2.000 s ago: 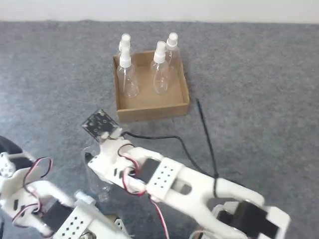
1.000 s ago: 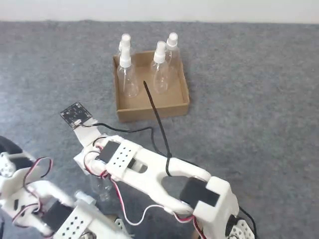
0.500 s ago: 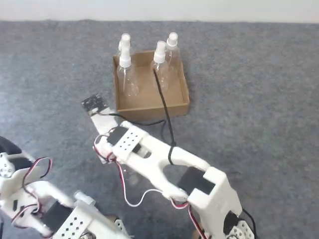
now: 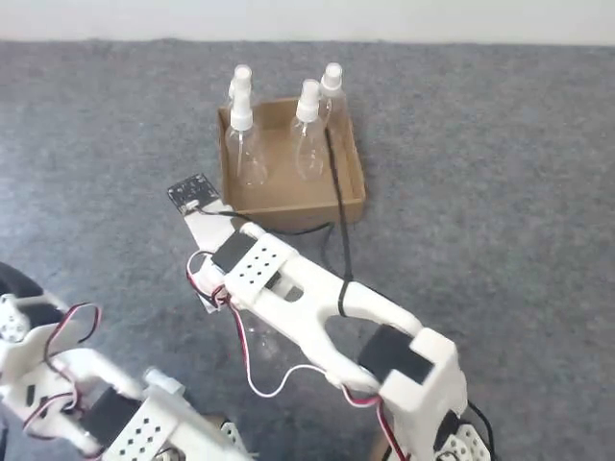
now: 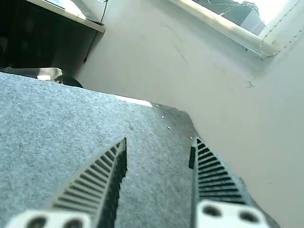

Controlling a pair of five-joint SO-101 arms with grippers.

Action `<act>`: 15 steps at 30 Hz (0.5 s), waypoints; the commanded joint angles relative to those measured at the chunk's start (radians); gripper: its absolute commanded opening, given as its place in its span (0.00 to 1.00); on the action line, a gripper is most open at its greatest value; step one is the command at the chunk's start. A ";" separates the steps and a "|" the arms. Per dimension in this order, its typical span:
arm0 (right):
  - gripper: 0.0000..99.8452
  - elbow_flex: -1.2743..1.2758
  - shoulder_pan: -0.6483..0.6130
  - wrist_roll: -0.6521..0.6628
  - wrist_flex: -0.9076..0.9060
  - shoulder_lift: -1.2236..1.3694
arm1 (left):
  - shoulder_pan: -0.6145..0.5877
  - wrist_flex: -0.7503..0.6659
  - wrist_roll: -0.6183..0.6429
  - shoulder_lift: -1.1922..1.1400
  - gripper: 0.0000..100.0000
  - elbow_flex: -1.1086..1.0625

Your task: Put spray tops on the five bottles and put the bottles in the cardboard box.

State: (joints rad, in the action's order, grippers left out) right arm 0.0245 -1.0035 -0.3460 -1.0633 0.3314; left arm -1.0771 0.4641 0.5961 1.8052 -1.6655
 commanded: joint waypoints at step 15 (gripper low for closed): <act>0.03 -0.057 0.024 -0.005 -0.277 -0.409 | 0.242 -0.025 -0.074 0.017 0.20 -0.005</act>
State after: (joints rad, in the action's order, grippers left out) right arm 0.0245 -1.0004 -0.3460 -1.3165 0.0384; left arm -0.9175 0.4641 0.5946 1.8052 -1.6840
